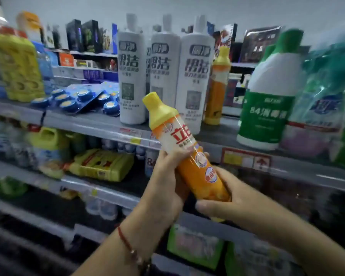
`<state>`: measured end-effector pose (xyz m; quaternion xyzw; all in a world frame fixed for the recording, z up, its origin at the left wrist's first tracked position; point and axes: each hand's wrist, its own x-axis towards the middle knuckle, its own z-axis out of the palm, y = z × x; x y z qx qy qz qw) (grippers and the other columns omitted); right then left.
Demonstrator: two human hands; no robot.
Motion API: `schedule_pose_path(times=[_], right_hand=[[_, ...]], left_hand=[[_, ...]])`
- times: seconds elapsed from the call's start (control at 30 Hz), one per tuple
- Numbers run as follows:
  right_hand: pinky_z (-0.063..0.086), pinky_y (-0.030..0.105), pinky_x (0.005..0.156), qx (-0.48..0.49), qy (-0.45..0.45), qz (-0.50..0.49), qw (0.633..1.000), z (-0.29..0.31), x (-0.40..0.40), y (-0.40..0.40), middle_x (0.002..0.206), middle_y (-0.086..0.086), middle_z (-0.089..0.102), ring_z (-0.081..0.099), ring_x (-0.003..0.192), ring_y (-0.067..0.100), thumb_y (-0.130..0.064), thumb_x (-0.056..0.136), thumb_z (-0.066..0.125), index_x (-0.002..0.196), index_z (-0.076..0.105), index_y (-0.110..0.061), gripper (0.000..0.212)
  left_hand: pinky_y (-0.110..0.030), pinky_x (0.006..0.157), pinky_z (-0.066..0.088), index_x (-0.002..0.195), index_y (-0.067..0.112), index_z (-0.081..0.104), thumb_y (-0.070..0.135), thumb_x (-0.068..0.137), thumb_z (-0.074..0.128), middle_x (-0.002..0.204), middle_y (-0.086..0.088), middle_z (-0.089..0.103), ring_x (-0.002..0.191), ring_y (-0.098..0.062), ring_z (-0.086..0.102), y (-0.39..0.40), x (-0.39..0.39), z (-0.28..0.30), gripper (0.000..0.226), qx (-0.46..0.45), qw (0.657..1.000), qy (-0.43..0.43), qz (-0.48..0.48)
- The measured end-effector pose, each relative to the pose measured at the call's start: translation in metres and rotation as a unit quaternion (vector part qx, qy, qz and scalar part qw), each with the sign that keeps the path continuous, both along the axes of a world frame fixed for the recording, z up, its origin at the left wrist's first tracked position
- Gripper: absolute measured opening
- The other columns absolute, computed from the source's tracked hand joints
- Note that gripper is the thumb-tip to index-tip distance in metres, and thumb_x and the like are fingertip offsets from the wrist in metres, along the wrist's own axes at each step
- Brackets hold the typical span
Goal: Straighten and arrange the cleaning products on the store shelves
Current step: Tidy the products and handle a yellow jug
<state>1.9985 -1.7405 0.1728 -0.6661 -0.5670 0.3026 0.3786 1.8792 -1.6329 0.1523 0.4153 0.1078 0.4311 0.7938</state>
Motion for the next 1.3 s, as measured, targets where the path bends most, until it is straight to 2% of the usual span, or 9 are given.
schedule_pose_path(times=[0.1, 0.2, 0.37, 0.57, 0.83, 1.0, 1.13, 1.2, 1.3], right_hand=[[0.059, 0.024, 0.075, -0.059, 0.049, 0.021, 0.997, -0.055, -0.038, 0.006, 0.101, -0.020, 0.074, 0.072, 0.088, 0.002, -0.049, 0.059, 0.085, 0.118, 0.061, -0.041, 0.064], [0.054, 0.018, 0.063, -0.112, 0.067, 0.026, 0.991, -0.089, -0.085, 0.017, 0.093, -0.019, 0.073, 0.071, 0.078, 0.002, -0.055, 0.049, 0.083, 0.112, 0.062, -0.042, 0.068], [0.060, 0.036, 0.081, -0.218, 0.031, 0.063, 0.973, -0.133, -0.186, 0.060, 0.099, -0.012, 0.072, 0.071, 0.088, 0.010, -0.066, 0.038, 0.078, 0.113, 0.061, -0.043, 0.081], [0.052, 0.026, 0.078, -0.261, -0.038, 0.133, 0.955, -0.164, -0.339, 0.127, 0.114, -0.018, 0.057, 0.061, 0.099, 0.007, -0.047, 0.074, 0.083, 0.125, 0.046, -0.046, 0.063], [0.060, 0.030, 0.084, -0.208, -0.024, 0.222, 0.952, -0.199, -0.481, 0.201, 0.112, -0.016, 0.057, 0.063, 0.099, 0.009, -0.033, 0.078, 0.083, 0.120, 0.040, -0.049, 0.062], [0.051, 0.030, 0.065, -0.153, 0.313, 0.240, 0.906, -0.224, -0.549, 0.249, 0.086, 0.011, 0.064, 0.062, 0.078, 0.022, 0.005, 0.065, 0.065, 0.094, 0.061, -0.016, 0.036], [0.047, 0.036, 0.077, -0.208, 0.481, 0.243, 0.816, -0.247, -0.579, 0.295, 0.091, 0.014, 0.059, 0.058, 0.089, 0.024, 0.003, 0.057, 0.063, 0.099, 0.061, -0.004, 0.043], [0.046, 0.036, 0.081, -0.222, 0.486, 0.245, 0.809, -0.250, -0.590, 0.320, 0.094, 0.012, 0.057, 0.056, 0.094, 0.025, 0.002, 0.056, 0.065, 0.103, 0.059, -0.006, 0.048], [0.051, 0.028, 0.074, -0.210, 0.380, 0.257, 0.863, -0.245, -0.598, 0.369, 0.088, 0.003, 0.066, 0.064, 0.086, 0.016, -0.004, 0.062, 0.065, 0.095, 0.062, -0.016, 0.035]], left_hand=[[-0.040, 0.080, 0.061, 0.108, 0.009, 0.070, 0.050, 0.078, 0.071, 0.103, -0.015, 0.075, 0.093, -0.028, 0.071, 0.010, -0.046, -0.031, 0.051, -0.063, 0.994, 0.084, 0.026], [-0.047, 0.089, 0.058, 0.098, 0.015, 0.076, 0.052, 0.080, 0.068, 0.096, -0.010, 0.078, 0.088, -0.025, 0.075, 0.022, -0.104, -0.060, 0.042, -0.128, 0.984, 0.086, 0.089], [-0.049, 0.091, 0.058, 0.104, 0.008, 0.069, 0.044, 0.085, 0.072, 0.087, -0.012, 0.074, 0.081, -0.027, 0.073, 0.045, -0.222, -0.118, 0.041, -0.297, 0.941, 0.056, 0.155], [-0.046, 0.087, 0.058, 0.100, 0.012, 0.066, 0.043, 0.087, 0.070, 0.085, -0.010, 0.076, 0.083, -0.026, 0.074, 0.087, -0.383, -0.167, 0.034, -0.329, 0.914, 0.077, 0.224], [-0.041, 0.083, 0.061, 0.110, 0.017, 0.065, 0.045, 0.061, 0.090, 0.096, -0.009, 0.076, 0.091, -0.025, 0.075, 0.139, -0.520, -0.169, 0.062, -0.167, 0.907, 0.188, 0.338], [-0.024, 0.078, 0.055, 0.111, 0.034, 0.056, 0.045, 0.075, 0.086, 0.098, 0.012, 0.068, 0.086, 0.000, 0.067, 0.177, -0.538, -0.143, 0.048, 0.113, 0.848, 0.418, 0.307], [-0.025, 0.086, 0.054, 0.136, 0.042, 0.043, 0.043, 0.084, 0.079, 0.110, 0.018, 0.062, 0.096, 0.003, 0.062, 0.222, -0.557, -0.141, 0.063, 0.217, 0.802, 0.508, 0.226], [-0.025, 0.086, 0.056, 0.139, 0.046, 0.039, 0.044, 0.085, 0.078, 0.113, 0.018, 0.061, 0.097, 0.003, 0.062, 0.249, -0.572, -0.144, 0.067, 0.231, 0.792, 0.523, 0.213], [-0.020, 0.082, 0.057, 0.135, 0.047, 0.042, 0.045, 0.084, 0.080, 0.114, 0.021, 0.063, 0.100, 0.007, 0.062, 0.298, -0.599, -0.150, 0.064, 0.184, 0.800, 0.522, 0.233]])
